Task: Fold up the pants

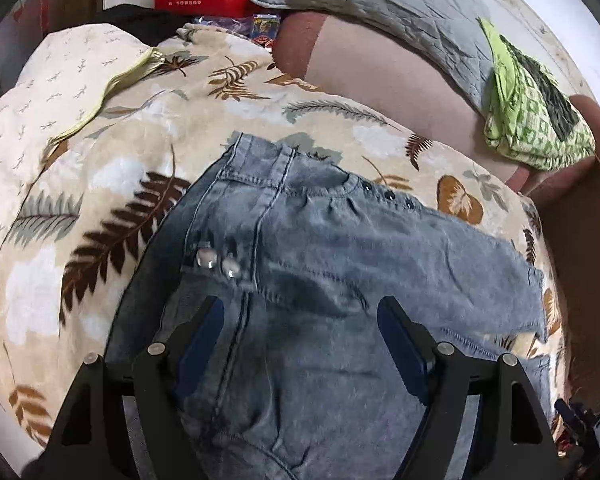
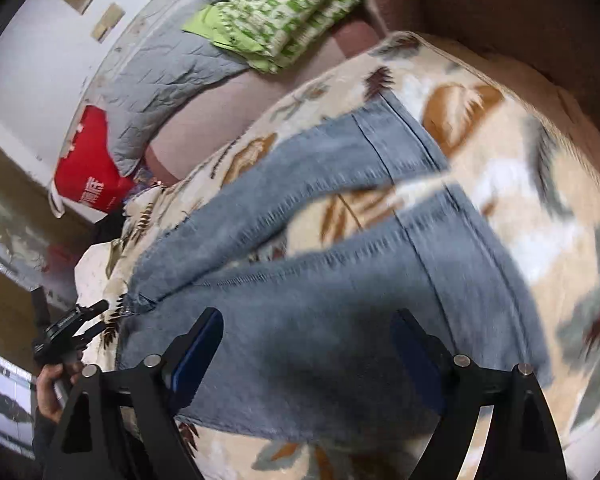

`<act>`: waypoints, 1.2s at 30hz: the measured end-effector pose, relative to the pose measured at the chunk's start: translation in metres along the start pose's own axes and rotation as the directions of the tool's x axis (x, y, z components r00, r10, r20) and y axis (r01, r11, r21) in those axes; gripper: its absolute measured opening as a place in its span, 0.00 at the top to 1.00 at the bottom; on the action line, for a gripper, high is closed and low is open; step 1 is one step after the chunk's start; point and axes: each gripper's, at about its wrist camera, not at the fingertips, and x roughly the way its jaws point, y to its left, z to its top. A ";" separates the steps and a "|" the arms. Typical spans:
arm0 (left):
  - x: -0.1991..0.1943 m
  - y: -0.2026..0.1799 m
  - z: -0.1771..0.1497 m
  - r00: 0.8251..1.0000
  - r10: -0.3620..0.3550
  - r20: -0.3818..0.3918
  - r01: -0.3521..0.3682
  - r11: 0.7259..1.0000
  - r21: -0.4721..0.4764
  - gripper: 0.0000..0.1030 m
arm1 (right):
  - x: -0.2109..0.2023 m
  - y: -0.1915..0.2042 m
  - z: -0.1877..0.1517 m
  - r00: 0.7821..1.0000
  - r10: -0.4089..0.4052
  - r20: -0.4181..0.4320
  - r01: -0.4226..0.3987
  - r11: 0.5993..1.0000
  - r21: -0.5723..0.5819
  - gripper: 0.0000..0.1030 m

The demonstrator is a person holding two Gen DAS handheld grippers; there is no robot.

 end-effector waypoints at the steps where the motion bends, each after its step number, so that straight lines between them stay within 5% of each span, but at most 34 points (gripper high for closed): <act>1: 0.001 0.003 0.006 1.000 0.001 0.002 -0.001 1.000 -0.017 0.23 | 0.002 0.000 0.010 1.000 0.012 -0.014 -0.012 1.000 0.000 0.15; 8: 0.025 0.020 0.042 0.999 0.015 -0.028 -0.017 0.999 -0.041 0.23 | 0.021 -0.016 0.088 1.000 -0.009 -0.018 0.010 1.000 0.016 0.15; 17: 0.062 0.041 0.063 0.992 -0.037 -0.120 0.018 0.989 -0.150 0.23 | 0.049 -0.041 0.129 0.995 0.000 -0.105 0.007 0.998 0.070 0.15; 23: 0.083 0.055 0.073 0.978 -0.029 -0.206 -0.018 0.975 -0.223 0.23 | 0.051 -0.057 0.161 0.994 -0.009 -0.110 0.016 0.998 0.067 0.15; 36: 0.131 0.062 0.136 0.966 -0.195 -0.170 0.131 0.935 -0.329 0.22 | 0.105 -0.062 0.210 0.982 -0.046 -0.186 0.057 0.997 0.056 0.15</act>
